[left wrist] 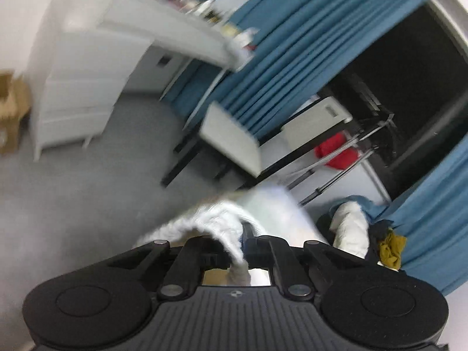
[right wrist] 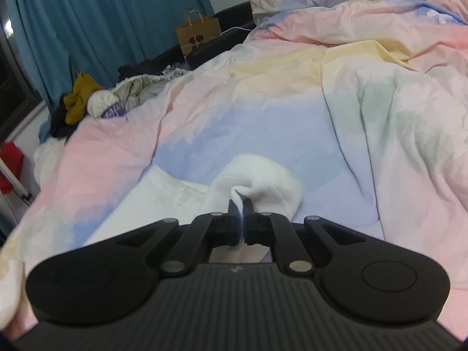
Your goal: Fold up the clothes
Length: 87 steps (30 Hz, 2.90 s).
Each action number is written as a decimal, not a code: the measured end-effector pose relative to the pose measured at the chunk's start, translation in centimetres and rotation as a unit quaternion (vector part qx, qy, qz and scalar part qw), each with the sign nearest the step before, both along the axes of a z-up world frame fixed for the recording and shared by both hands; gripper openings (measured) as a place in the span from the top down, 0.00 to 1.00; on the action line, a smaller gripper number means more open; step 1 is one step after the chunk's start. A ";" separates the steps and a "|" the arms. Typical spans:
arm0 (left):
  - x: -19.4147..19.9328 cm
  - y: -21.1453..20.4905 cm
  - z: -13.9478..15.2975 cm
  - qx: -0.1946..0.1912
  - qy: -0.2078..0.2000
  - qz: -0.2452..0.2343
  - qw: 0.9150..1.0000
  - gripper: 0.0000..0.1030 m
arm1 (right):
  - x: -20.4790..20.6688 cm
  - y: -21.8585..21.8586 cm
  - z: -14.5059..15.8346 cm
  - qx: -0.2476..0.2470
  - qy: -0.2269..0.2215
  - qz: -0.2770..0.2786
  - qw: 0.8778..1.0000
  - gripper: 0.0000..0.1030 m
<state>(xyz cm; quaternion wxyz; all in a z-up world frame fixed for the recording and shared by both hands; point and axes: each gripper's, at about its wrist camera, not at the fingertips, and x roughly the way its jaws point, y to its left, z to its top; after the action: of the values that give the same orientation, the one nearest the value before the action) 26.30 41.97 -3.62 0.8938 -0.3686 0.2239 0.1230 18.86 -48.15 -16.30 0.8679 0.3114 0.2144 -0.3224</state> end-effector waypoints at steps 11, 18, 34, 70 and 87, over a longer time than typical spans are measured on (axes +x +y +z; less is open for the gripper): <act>12.2 -4.1 1.8 0.079 0.105 -0.008 0.991 0.82 | -0.2 -0.7 0.3 0.015 -0.025 -0.019 0.999 0.95; 7.4 -3.8 -0.4 0.050 0.109 -0.008 0.993 0.39 | 0.2 -0.4 0.2 0.008 0.000 -0.014 1.000 0.95; -15.4 -13.6 0.7 -0.033 0.171 -0.114 0.978 0.15 | -0.9 0.0 -0.8 -0.014 0.022 0.010 1.000 0.95; -24.6 -9.9 0.3 -0.118 0.122 -0.057 0.984 0.92 | -4.5 -1.9 1.4 0.085 -0.117 -0.038 0.989 0.95; -28.4 -11.6 1.4 0.054 0.196 -0.138 0.969 0.32 | -4.9 -1.6 -1.4 0.079 0.002 -0.052 0.996 0.90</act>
<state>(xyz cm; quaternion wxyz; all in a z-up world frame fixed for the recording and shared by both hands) -2.11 30.33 -2.20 0.8592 -0.2541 0.4368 0.0800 13.96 -49.75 -17.65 0.8224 0.3884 0.2248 -0.3497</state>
